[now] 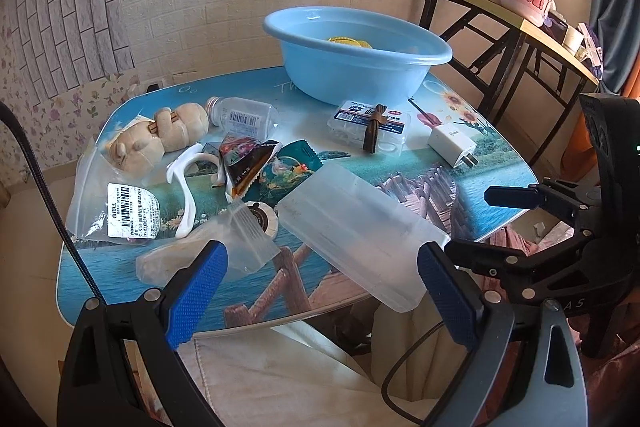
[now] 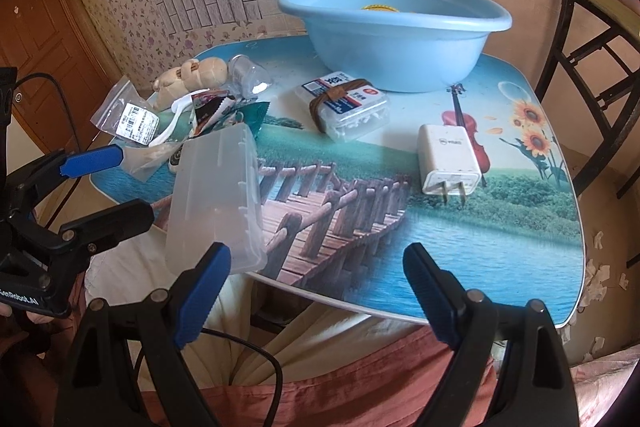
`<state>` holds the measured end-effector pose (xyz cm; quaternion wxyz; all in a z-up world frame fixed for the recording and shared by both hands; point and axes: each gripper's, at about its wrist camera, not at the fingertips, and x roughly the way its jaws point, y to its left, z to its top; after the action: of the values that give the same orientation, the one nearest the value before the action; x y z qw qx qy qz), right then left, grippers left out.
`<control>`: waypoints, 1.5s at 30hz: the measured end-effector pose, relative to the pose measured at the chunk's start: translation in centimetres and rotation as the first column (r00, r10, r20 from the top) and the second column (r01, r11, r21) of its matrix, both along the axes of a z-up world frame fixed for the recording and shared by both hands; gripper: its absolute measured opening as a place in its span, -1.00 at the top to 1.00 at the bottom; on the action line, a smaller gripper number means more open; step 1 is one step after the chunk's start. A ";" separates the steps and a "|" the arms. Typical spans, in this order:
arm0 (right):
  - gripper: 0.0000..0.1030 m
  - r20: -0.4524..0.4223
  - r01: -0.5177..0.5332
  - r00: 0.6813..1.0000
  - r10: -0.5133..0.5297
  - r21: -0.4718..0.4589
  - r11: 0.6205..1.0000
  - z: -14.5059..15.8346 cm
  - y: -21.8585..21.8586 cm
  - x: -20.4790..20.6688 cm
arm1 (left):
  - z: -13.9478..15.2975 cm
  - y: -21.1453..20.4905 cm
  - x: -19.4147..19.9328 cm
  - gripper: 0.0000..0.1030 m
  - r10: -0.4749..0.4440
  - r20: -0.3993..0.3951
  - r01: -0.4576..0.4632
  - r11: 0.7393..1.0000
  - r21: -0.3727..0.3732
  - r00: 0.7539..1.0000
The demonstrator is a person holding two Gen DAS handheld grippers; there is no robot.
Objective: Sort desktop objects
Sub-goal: 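Open both grippers over the basin and withdraw toward the table, then grasp the white charger with the right gripper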
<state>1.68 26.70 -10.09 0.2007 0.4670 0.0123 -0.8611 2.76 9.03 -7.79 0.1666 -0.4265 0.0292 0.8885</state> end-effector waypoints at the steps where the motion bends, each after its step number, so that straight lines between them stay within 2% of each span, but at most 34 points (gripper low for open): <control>1: -0.73 0.004 -0.003 1.000 0.003 -0.004 1.000 -0.1 -0.1 0.0 | 0.0 0.0 0.0 -0.86 -0.004 0.000 0.004 1.000 0.000 1.000; 5: -0.73 -0.009 0.023 1.000 -0.023 0.004 1.000 0.1 0.4 0.0 | -0.2 0.2 0.0 -0.86 -0.011 0.005 0.011 1.000 0.003 1.000; 11: -0.73 -0.037 0.130 0.991 -0.131 -0.019 0.991 0.6 3.0 -0.8 | -0.5 1.7 -0.2 -0.86 -0.043 0.022 0.043 0.999 0.002 0.999; 17: -0.73 -0.063 0.203 0.977 -0.203 -0.009 0.979 0.9 5.2 -1.8 | -1.1 3.1 -1.4 -0.86 -0.013 0.104 0.014 1.000 -0.003 0.994; 20: -0.73 -0.098 0.219 0.971 -0.218 0.009 0.976 1.1 5.7 -2.5 | -1.4 3.4 -2.1 -0.86 0.032 0.151 -0.033 0.999 0.005 0.988; 23: -0.71 -0.105 0.230 0.968 -0.228 0.009 0.973 0.9 6.0 -3.4 | -1.6 3.6 -2.5 -0.86 0.059 0.165 -0.060 0.998 0.002 0.985; 29: -0.63 -0.119 0.220 0.969 -0.216 0.025 0.975 0.6 5.9 -5.1 | -2.5 5.0 -3.4 -0.86 0.060 0.202 -0.058 0.998 -0.015 0.978; 36: -0.61 -0.084 0.212 0.975 -0.208 0.043 0.976 -0.7 5.8 -7.0 | -3.8 5.3 -4.8 -0.88 0.088 0.249 -0.089 0.996 -0.009 0.964; 40: -0.13 -0.048 0.183 0.982 -0.180 0.055 0.982 -1.5 5.5 -7.4 | -4.1 5.6 -5.0 -0.86 0.083 0.245 -0.080 0.997 -0.019 0.966; 42: -0.04 -0.049 0.180 0.983 -0.177 0.065 0.982 -1.7 5.4 -7.5 | -3.9 5.4 -4.9 -0.74 0.073 0.235 -0.074 0.997 -0.006 0.969; 45: 0.25 -0.054 0.172 0.984 -0.169 0.068 0.983 -1.6 5.3 -7.4 | -3.5 5.0 -4.9 -0.54 0.069 0.217 -0.067 0.998 -0.016 0.974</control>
<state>-5.67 32.02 -11.69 0.1089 0.4524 0.0083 -0.8851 -2.11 14.06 -11.27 0.1363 -0.5227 0.0000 0.8415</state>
